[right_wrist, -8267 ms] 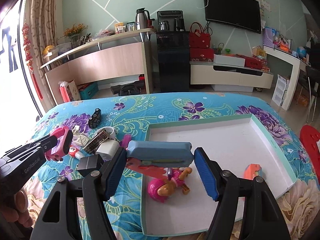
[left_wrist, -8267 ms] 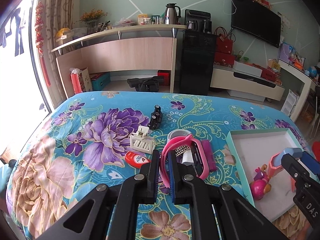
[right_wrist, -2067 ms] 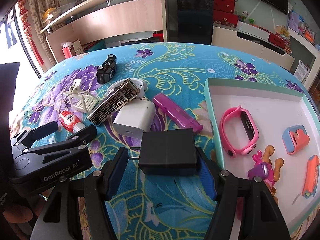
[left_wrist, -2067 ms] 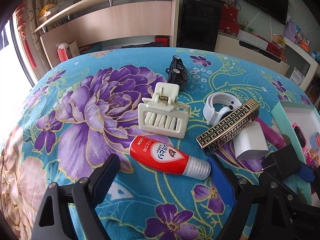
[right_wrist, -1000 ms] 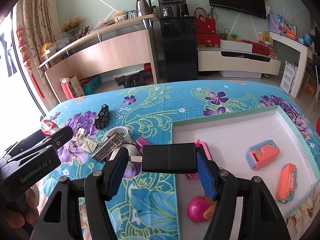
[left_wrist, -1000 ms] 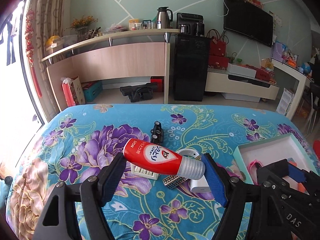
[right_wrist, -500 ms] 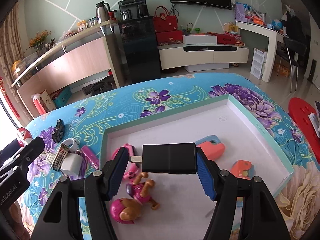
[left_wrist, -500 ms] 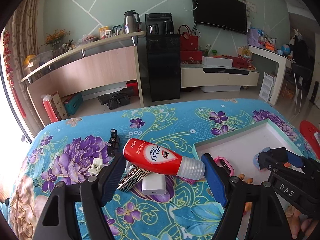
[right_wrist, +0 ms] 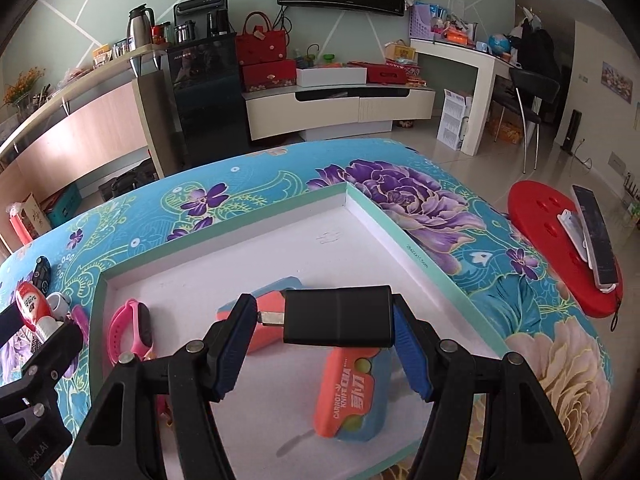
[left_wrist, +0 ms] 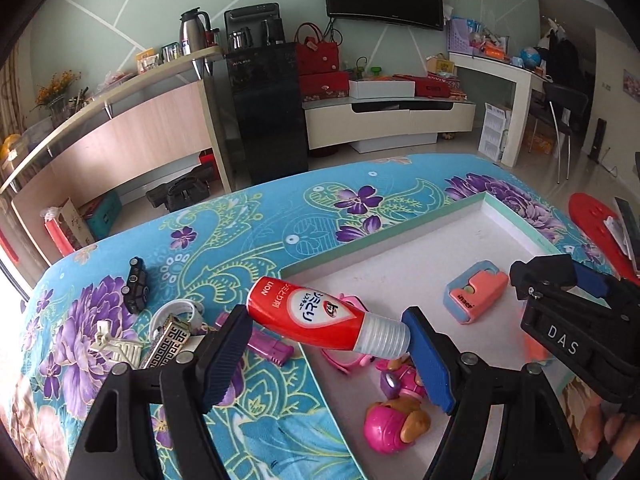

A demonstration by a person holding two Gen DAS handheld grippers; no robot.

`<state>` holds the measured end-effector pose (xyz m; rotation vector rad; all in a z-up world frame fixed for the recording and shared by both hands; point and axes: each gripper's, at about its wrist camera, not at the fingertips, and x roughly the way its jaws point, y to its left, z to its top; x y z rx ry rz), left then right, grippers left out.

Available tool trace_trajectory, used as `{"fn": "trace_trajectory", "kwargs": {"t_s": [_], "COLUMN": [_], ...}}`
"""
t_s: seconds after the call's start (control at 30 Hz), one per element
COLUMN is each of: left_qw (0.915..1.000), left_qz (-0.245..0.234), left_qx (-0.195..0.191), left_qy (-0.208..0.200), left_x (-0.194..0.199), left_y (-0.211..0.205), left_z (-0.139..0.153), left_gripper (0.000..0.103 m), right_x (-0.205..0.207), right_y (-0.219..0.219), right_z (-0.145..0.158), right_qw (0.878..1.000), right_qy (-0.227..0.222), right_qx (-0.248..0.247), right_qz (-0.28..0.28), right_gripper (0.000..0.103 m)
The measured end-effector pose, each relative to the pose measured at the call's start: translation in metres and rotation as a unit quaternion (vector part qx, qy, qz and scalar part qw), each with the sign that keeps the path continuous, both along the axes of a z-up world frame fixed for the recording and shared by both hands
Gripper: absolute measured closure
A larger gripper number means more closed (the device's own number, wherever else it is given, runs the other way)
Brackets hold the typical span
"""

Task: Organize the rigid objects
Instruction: 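Lower the charger and red tube into the tray and open both tools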

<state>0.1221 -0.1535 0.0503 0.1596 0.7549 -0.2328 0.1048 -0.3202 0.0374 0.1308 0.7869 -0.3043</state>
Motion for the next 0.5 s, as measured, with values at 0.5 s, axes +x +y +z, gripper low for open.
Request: {"fn": "trace_trajectory", "kwargs": {"t_s": [0.5], "left_qw": [0.9989], "left_qz": [-0.001], "left_qx": [0.013], "left_qy": [0.045], "left_x": [0.027], "left_y": [-0.032], "left_z": [-0.027], "left_gripper": [0.023], "right_x": [0.001], "right_y": [-0.011], "right_z": [-0.005], "right_qw": [1.000], "right_qy": [-0.001], "right_qx": [0.017], "right_qz": [0.002], "right_gripper": [0.035]}}
